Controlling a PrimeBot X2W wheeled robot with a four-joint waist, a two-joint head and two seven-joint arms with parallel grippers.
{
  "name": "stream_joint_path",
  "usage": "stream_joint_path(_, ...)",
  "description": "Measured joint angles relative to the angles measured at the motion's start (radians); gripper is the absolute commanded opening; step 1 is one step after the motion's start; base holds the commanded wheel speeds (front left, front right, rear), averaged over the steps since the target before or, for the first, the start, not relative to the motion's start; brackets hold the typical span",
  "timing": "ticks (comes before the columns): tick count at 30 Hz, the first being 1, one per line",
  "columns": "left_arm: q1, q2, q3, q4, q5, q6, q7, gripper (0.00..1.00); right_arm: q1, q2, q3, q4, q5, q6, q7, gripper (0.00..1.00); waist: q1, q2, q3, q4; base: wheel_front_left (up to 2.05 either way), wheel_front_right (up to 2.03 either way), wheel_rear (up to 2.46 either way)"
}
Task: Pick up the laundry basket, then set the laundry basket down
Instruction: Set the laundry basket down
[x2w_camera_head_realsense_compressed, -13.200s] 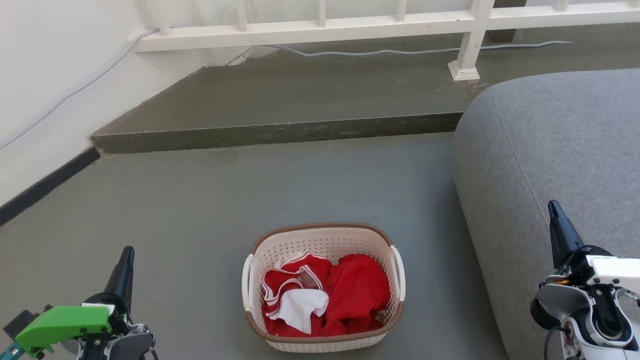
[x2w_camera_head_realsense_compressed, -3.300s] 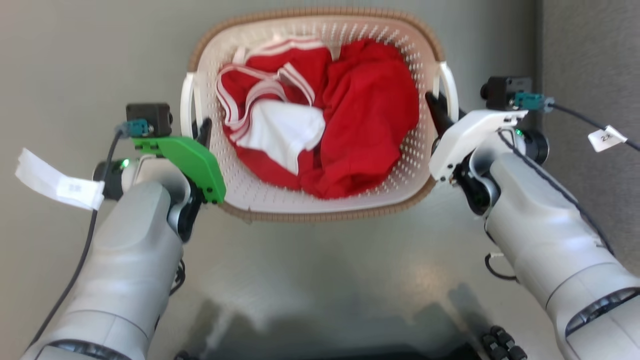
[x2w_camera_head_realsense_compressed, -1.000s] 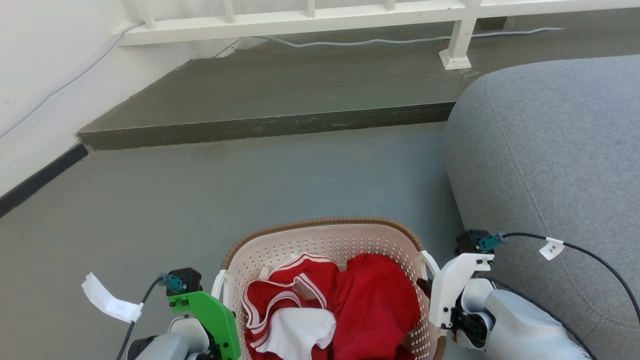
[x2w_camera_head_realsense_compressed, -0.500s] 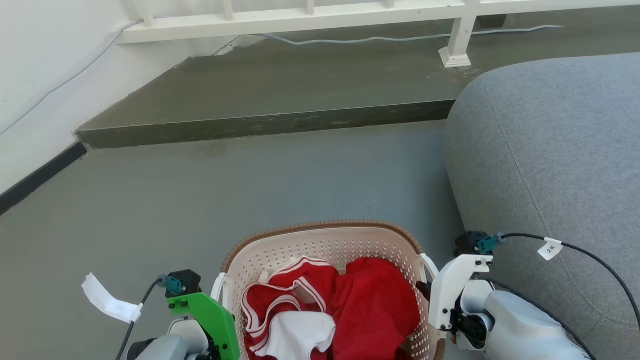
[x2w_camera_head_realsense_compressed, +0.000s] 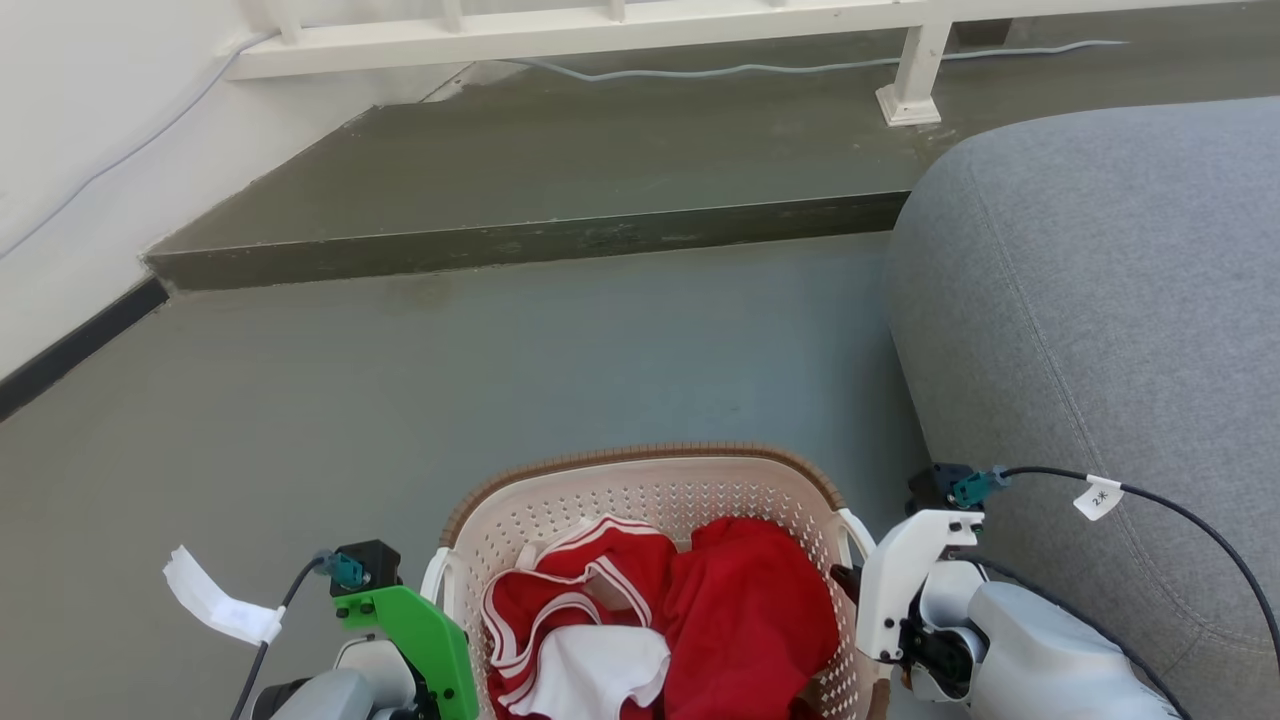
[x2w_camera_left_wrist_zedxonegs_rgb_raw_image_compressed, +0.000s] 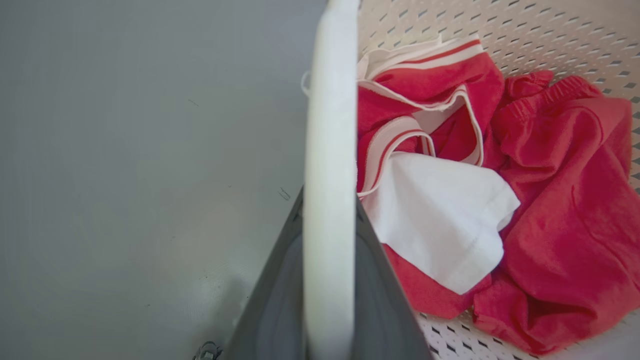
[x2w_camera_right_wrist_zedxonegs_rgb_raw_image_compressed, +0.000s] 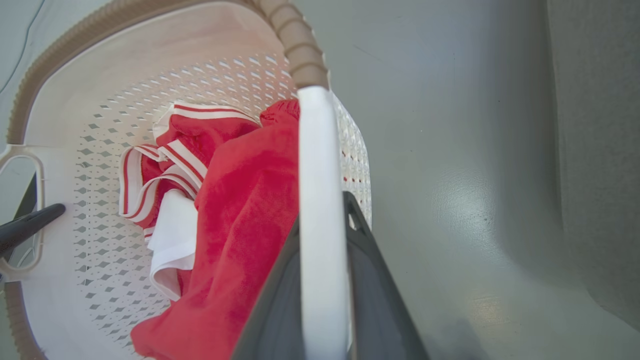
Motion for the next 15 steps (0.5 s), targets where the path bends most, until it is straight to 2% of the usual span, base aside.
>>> stream_joint_path(15,-0.061,0.002,-0.001,0.006,0.002,0.0,-0.032,0.0,-0.06,-0.004,0.012,-0.007,0.0,0.0,-0.015,0.0,0.0,0.0,0.07,-0.003,0.0,0.0,0.0)
